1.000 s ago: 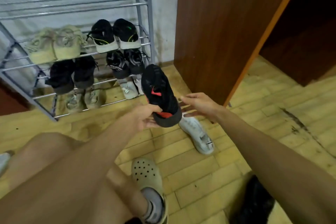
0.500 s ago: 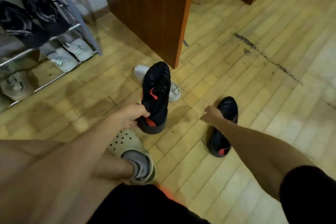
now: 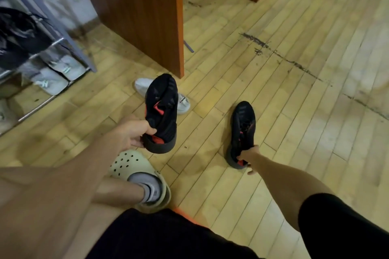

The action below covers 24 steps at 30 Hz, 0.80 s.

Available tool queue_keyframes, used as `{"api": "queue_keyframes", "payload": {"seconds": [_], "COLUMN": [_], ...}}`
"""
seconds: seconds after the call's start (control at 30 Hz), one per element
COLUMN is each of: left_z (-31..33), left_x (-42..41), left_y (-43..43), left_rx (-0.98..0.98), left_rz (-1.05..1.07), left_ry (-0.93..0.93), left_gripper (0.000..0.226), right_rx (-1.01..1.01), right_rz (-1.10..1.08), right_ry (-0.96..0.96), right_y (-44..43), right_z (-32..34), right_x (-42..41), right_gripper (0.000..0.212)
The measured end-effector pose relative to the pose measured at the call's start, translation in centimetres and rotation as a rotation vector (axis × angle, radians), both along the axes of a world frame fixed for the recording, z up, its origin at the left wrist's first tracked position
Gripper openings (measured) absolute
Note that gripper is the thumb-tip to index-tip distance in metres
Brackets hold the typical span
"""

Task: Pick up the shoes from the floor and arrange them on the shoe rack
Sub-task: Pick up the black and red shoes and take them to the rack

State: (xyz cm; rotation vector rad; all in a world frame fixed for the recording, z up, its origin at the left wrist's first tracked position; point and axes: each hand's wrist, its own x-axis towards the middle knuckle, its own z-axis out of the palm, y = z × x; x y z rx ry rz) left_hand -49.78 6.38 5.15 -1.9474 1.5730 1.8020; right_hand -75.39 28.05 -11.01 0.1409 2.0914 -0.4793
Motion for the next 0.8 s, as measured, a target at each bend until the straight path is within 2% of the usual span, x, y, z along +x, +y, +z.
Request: {"api": "queue_keyframes", "payload": {"seconds": [0.23, 0.37, 0.53, 0.8], "left_z": [1.1, 1.9, 2.8, 7.6], "left_x": [0.9, 1.3, 2.7, 9.6], "left_y": [0.9, 1.2, 1.5, -1.9], "left_rx": [0.032, 0.023, 0.022, -0.076], "left_rz": [0.031, 0.073, 0.164, 0.445], "left_ry": [0.062, 0.102, 0.136, 0.220], "left_gripper": [0.028, 0.026, 0.039, 0.035], "right_rx": [-0.296, -0.408, -0.457, -0.593], "right_rz": [-0.245, -0.258, 0.053, 0.427], "right_ry": [-0.217, -0.290, -0.236, -0.310], "right_y": [0.4, 0.3, -2.0, -15.0], "right_z": [1.2, 2.6, 4.8, 10.4], "right_x": [0.7, 1.8, 3.6, 9.5], "right_gripper": [0.037, 0.030, 0.054, 0.051]}}
